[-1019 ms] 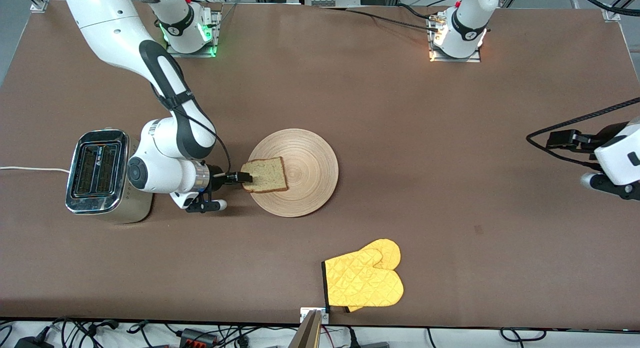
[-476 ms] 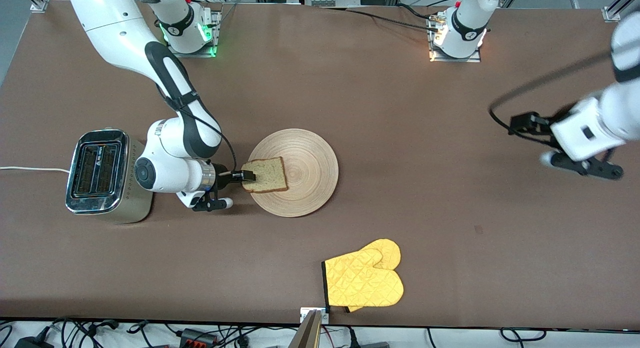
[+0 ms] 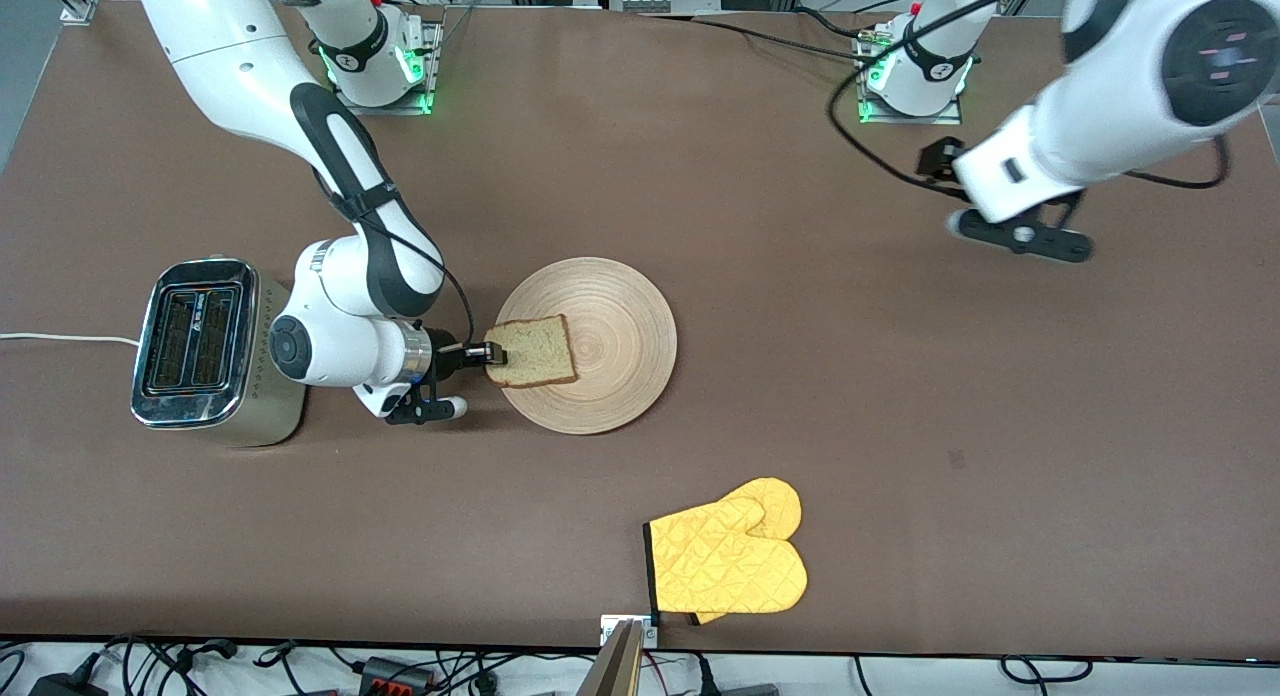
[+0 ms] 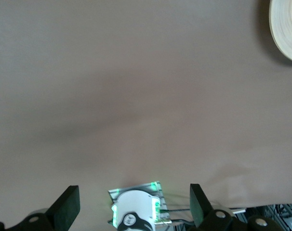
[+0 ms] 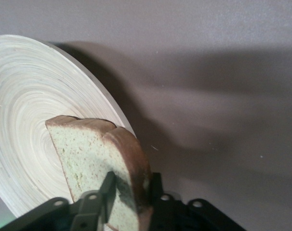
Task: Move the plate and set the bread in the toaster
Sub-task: 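Lift the bread slice off the plate with the right gripper toward the toaster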
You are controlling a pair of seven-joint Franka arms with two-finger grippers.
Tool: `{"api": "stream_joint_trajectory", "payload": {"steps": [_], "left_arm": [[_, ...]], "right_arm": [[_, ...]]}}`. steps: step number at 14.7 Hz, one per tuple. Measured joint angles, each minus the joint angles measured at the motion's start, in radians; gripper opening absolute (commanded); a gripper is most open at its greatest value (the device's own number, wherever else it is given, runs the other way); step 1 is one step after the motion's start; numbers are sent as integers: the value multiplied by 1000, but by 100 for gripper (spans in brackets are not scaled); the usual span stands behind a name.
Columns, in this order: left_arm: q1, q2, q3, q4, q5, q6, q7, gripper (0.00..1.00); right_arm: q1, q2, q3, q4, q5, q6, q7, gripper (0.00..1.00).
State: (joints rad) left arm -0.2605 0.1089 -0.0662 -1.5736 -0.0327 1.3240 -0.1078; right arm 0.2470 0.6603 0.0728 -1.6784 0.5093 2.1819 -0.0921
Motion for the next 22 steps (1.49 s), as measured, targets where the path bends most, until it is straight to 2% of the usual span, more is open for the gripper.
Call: {"api": "stream_joint_trajectory", "payload": {"steps": [2, 3, 5, 9, 11, 14, 17, 20, 22], "left_arm": [[-7, 5, -53, -11, 42, 33, -118, 100], [-4, 5, -59, -11, 50, 57, -145, 100], [14, 3, -55, -11, 58, 116, -158, 100], [107, 5, -49, -16, 63, 286, -157, 100], [126, 5, -37, -18, 63, 305, -157, 100], [129, 5, 18, -20, 49, 310, -136, 100], [130, 3, 55, -39, 14, 325, -130, 100], [126, -28, 55, -124, 12, 426, -130, 100], [118, -51, 50, -159, 12, 443, -130, 100]], "right_arm": [[0, 0, 0, 5, 0, 0, -3, 13], [0, 0, 0, 6, 0, 0, -3, 6], [0, 0, 0, 7, 0, 0, -4, 0], [0, -1, 0, 16, 0, 0, -6, 0], [0, -9, 0, 30, 0, -4, -7, 0], [0, -50, -3, 45, -8, -43, -7, 0], [-2, -106, -23, 57, -86, -111, -3, 0], [-5, -171, -53, 72, -165, -193, 27, 0], [-6, -221, -73, 73, -241, -239, 39, 0]]}}
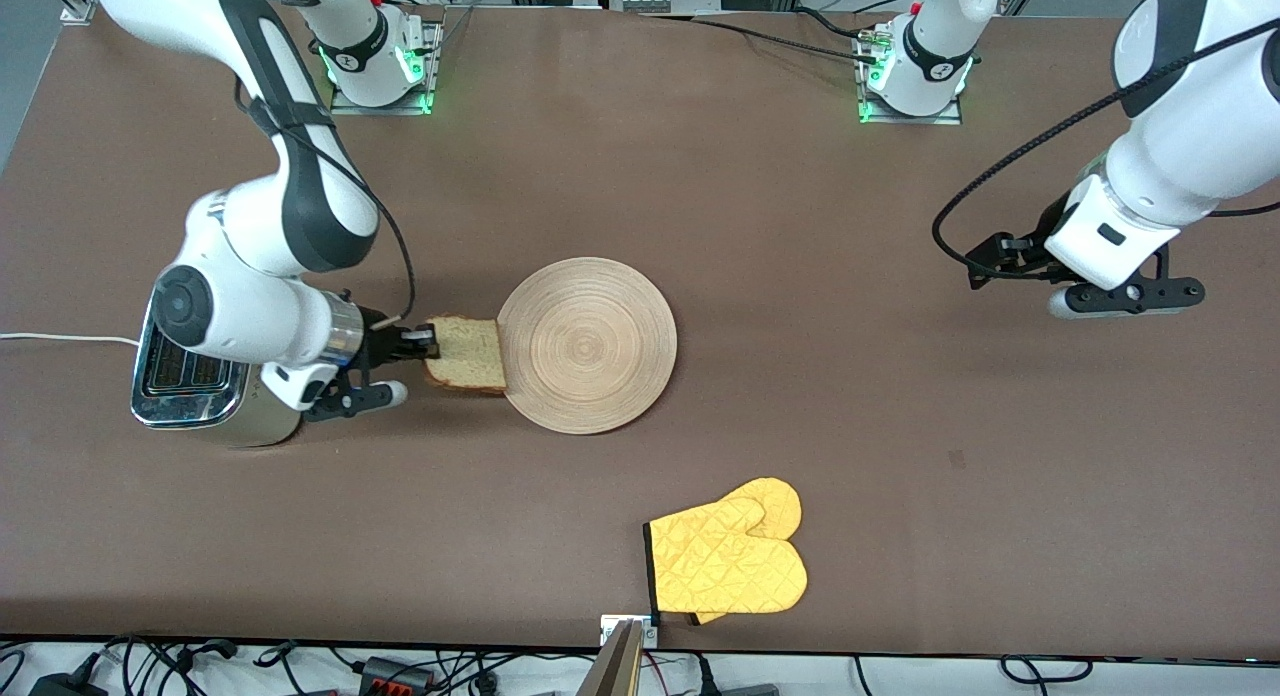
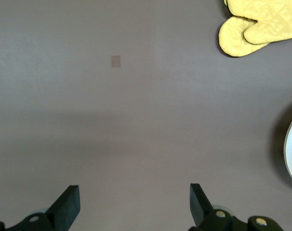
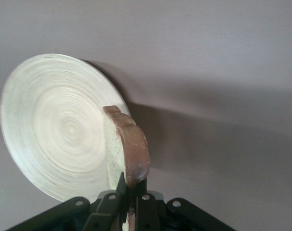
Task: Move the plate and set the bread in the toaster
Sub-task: 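Lift the bread slice off the plate with the right gripper toward the toaster, then align the bread above the toaster slot with the right gripper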
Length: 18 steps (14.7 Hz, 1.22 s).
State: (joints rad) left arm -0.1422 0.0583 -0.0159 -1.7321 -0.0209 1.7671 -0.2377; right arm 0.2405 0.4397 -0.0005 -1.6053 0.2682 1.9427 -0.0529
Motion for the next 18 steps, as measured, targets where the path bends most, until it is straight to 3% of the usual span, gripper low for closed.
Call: {"api": "stream_joint_trajectory", "payload": {"steps": [7, 11, 18], "left_arm": [[-2, -50, 2, 11, 0, -55, 0, 100], [-5, -50, -13, 11, 0, -61, 7, 100], [-13, -50, -19, 14, 0, -121, 9, 100]], "right_arm": [[-3, -100, -107, 4, -252, -165, 57, 0], [3, -141, -104, 27, -450, -226, 183, 0], [-12, -169, -121, 67, -669, -294, 189, 0]]}}
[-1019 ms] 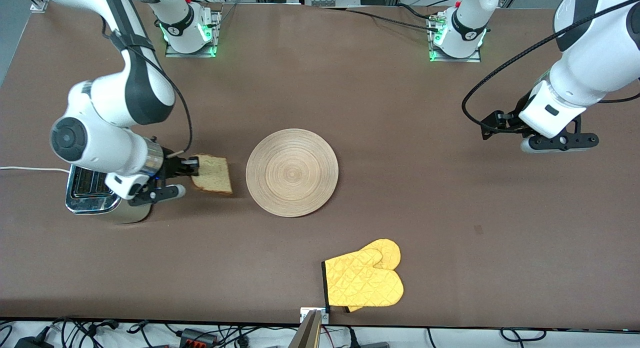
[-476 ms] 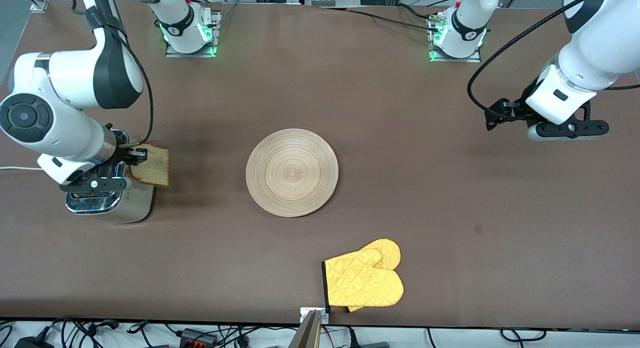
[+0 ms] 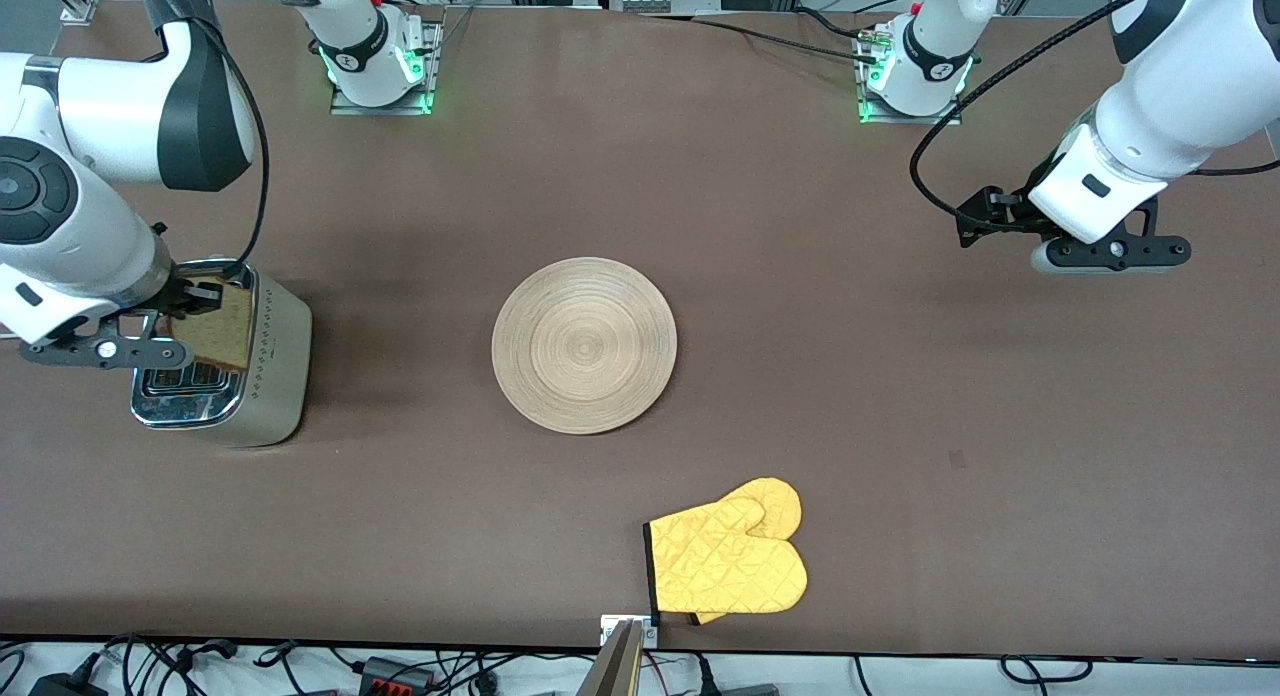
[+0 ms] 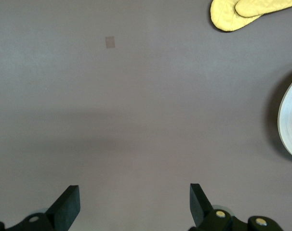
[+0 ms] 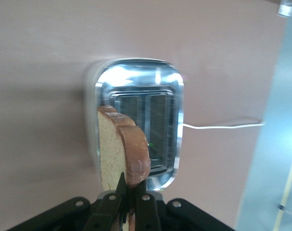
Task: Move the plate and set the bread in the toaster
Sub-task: 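Align the bread above the toaster slot with the right gripper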
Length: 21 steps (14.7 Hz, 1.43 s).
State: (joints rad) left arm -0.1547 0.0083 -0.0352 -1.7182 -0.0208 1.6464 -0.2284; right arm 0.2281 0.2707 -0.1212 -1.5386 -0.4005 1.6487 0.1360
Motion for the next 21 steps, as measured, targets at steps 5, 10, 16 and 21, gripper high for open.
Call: {"api": "stream_joint_trajectory", "payload": {"steps": [5, 10, 16, 21], "left_arm": [[-3, 0, -3, 23, 0, -19, 0, 100], [-2, 0, 4, 25, 0, -36, 0, 100], [-6, 0, -5, 29, 0, -36, 0, 100], [-7, 0, -6, 29, 0, -36, 0, 100]], "right_arm": [[-43, 27, -3, -5, -36, 9, -12, 0], [-41, 38, -2, -39, -37, 35, -12, 0], [-35, 38, 0, -44, -37, 45, -12, 0], [-36, 48, -1, -50, -37, 89, -12, 0]]}}
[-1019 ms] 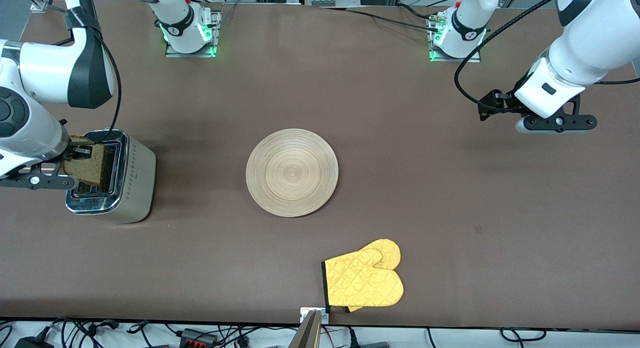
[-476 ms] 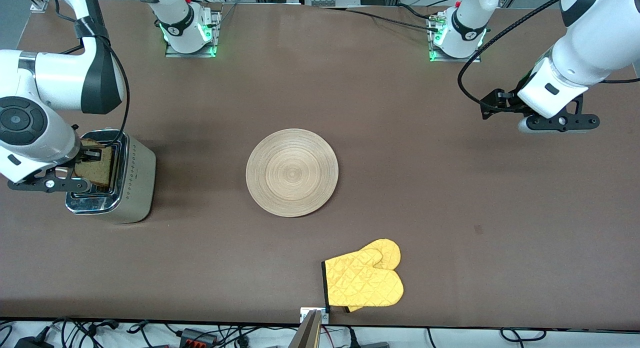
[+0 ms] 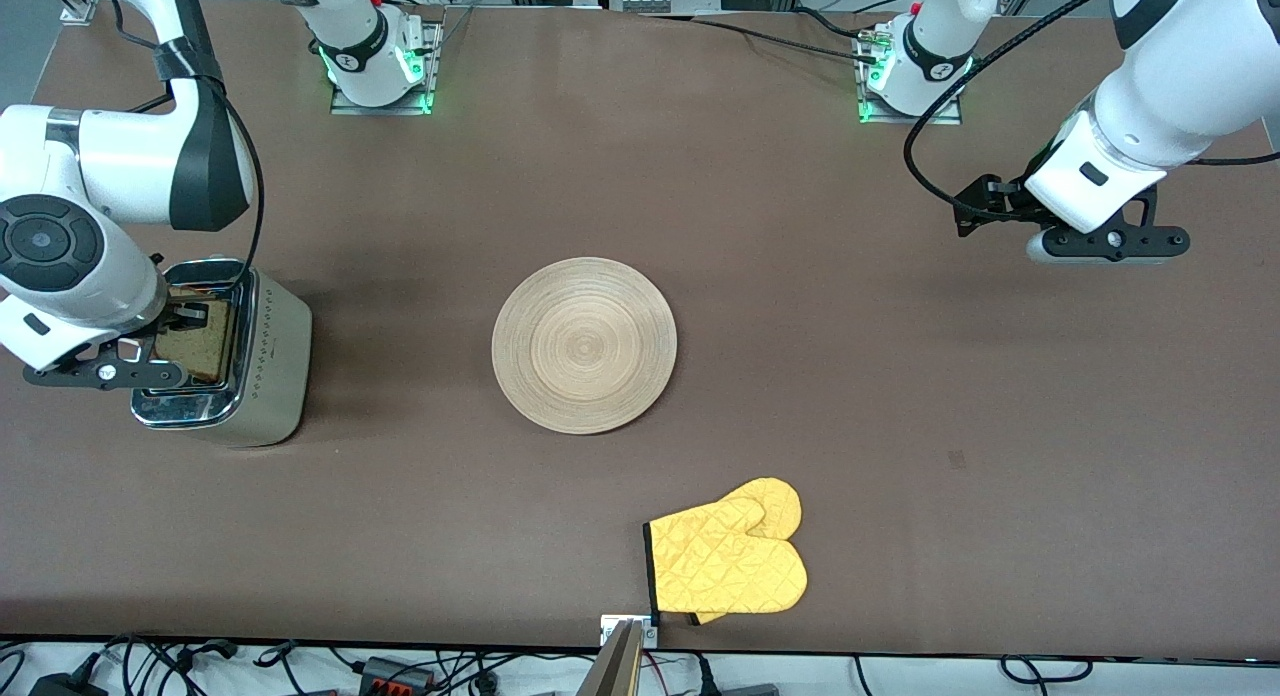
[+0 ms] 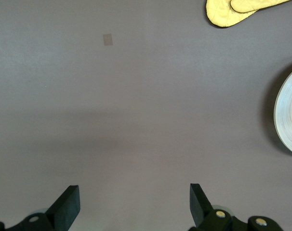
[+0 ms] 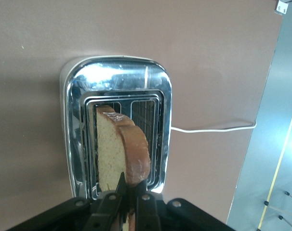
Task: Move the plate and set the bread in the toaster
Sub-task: 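Align the bread above the toaster slot with the right gripper, then lower the bread into the toaster slot and open the right gripper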
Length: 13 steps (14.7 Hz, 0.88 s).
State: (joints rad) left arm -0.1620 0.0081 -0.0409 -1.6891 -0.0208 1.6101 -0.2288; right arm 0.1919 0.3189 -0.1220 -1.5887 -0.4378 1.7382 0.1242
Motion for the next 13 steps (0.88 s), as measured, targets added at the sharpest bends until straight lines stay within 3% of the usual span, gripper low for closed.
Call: {"api": "stream_joint_trajectory", "payload": {"steps": [3, 4, 6, 7, 13], "left_arm": [[0, 0, 0, 0, 0, 0, 0, 100], [0, 0, 0, 0, 0, 0, 0, 100], [0, 0, 0, 0, 0, 0, 0, 100], [0, 0, 0, 0, 0, 0, 0, 100], [0, 0, 0, 0, 0, 0, 0, 100]], "right_arm": [[-1, 9, 0, -1, 0, 10, 0, 0], [-2, 12, 0, -1, 0, 10, 0, 14], [-3, 19, 0, -8, 0, 10, 0, 75], [-4, 21, 0, -14, 0, 10, 0, 100], [-15, 22, -1, -15, 7, 12, 0, 100]]}}
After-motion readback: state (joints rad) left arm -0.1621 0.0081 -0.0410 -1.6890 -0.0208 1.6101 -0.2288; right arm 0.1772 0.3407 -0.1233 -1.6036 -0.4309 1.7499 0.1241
